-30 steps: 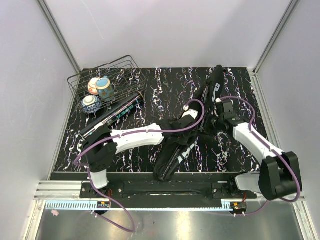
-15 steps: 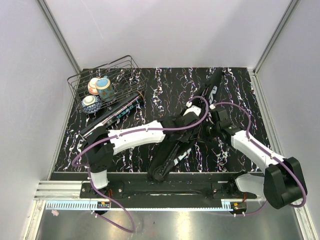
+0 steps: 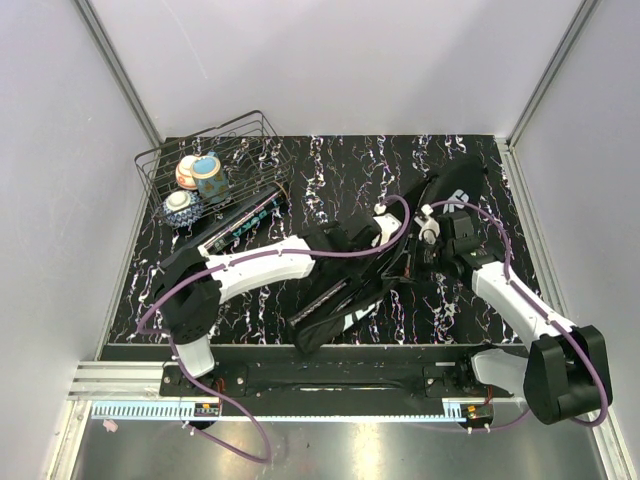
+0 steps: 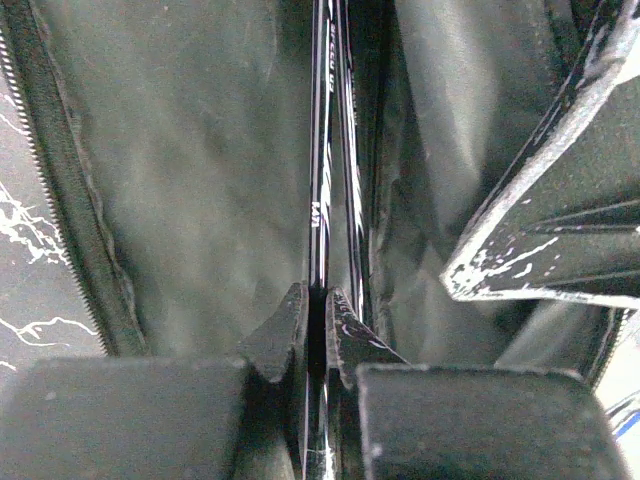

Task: Pack up the badminton gear

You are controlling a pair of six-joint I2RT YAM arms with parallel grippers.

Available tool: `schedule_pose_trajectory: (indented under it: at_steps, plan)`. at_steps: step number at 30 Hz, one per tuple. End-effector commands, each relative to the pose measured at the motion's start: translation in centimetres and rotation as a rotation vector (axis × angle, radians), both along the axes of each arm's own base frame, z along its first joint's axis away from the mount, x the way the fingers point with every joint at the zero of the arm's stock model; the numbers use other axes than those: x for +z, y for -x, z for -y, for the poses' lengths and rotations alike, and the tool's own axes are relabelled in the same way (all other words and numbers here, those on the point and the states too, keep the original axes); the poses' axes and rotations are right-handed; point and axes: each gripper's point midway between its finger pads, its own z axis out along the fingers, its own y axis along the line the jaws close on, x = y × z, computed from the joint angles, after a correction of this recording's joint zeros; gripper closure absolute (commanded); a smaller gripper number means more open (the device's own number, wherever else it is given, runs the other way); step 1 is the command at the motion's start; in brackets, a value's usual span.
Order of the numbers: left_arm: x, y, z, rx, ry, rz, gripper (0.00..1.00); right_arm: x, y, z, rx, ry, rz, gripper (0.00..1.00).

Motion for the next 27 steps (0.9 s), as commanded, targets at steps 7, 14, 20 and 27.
schedule_pose_trajectory:
  at_steps: [7,14,20,27]
  plan:
    - [3.4,-3.6,3.7,0.21,0.256,0.13,1.0,3.5,0.1,-2.7,0.096,-0.254,0.1,1.0]
    - [3.1,-1.2,3.4,0.172,0.276,0.06,0.51,3.9,-1.1,-2.0,0.048,-0.29,0.114,1.0]
    - [8.9,0.6,0.5,0.144,0.332,0.071,0.3,3.7,-0.9,-1.6,0.046,-0.297,0.11,1.0]
    - [7.8,-1.2,-4.5,0.246,0.395,-0.059,0.09,4.0,-0.7,-1.6,0.055,-0.303,0.118,1.0]
